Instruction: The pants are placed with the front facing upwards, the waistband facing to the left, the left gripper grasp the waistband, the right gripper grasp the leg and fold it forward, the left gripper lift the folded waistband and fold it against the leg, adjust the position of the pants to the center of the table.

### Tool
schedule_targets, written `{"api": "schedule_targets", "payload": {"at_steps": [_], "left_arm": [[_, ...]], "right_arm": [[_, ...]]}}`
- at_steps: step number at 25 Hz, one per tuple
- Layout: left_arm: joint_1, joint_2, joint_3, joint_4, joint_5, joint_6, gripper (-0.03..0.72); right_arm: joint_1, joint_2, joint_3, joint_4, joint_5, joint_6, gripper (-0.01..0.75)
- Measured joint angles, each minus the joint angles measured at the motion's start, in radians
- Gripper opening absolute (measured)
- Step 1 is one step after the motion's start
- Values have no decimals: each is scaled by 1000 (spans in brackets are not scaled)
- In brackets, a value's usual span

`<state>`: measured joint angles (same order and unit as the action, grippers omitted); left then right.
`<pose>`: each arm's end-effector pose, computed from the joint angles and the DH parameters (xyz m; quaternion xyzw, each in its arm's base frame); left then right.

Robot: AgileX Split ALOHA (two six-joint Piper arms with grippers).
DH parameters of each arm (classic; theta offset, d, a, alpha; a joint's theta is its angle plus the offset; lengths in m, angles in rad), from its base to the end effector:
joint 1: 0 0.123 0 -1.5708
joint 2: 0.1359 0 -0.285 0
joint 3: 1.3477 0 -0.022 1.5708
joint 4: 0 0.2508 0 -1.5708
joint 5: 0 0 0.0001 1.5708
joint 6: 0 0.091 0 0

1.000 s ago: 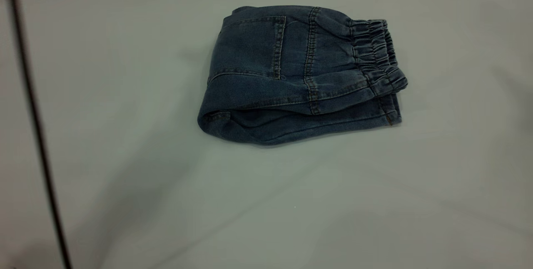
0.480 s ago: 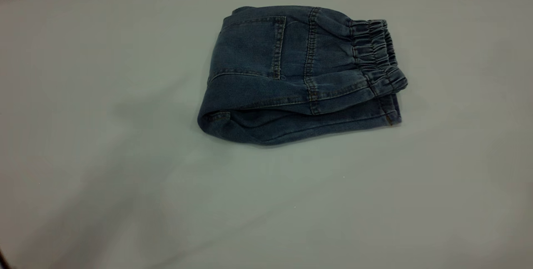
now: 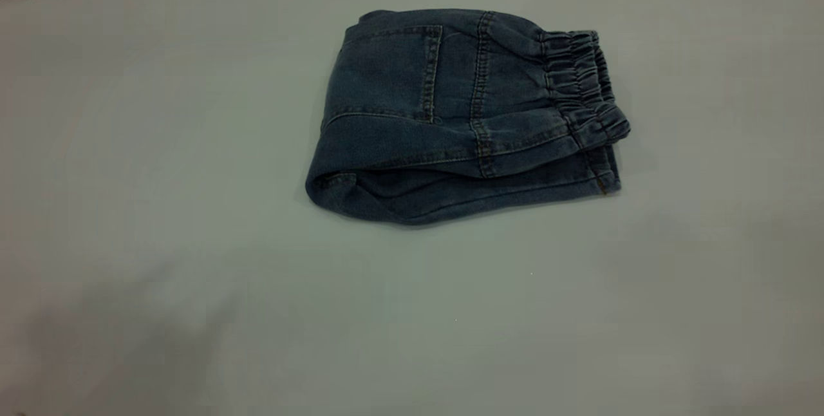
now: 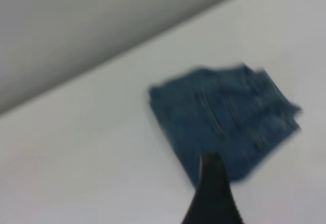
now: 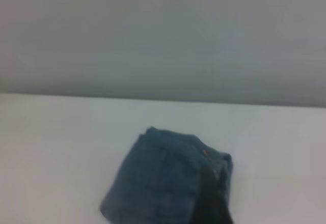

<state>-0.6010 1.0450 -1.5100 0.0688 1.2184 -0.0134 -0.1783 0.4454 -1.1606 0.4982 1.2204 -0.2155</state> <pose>0.1394 -0.0885 0.4808 0.2570 0.8614 -0.0995 0.4267 0.0033 0.0409 0.4453 -0.0703 0.8114 0.1323 0.5650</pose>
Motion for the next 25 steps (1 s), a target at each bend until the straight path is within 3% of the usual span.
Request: {"api": "schedule_targets", "payload": {"at_steps": [12, 17, 25], "left_arm": [[0, -486, 558, 16, 4, -3, 485], [0, -581, 652, 22, 1, -4, 485], [0, -701, 772, 38, -11, -25, 485]], "right_arm": [[0, -328, 413, -192, -41, 8, 437], [6, -364, 543, -259, -86, -2, 437], [92, -441, 615, -289, -93, 7, 437]]}}
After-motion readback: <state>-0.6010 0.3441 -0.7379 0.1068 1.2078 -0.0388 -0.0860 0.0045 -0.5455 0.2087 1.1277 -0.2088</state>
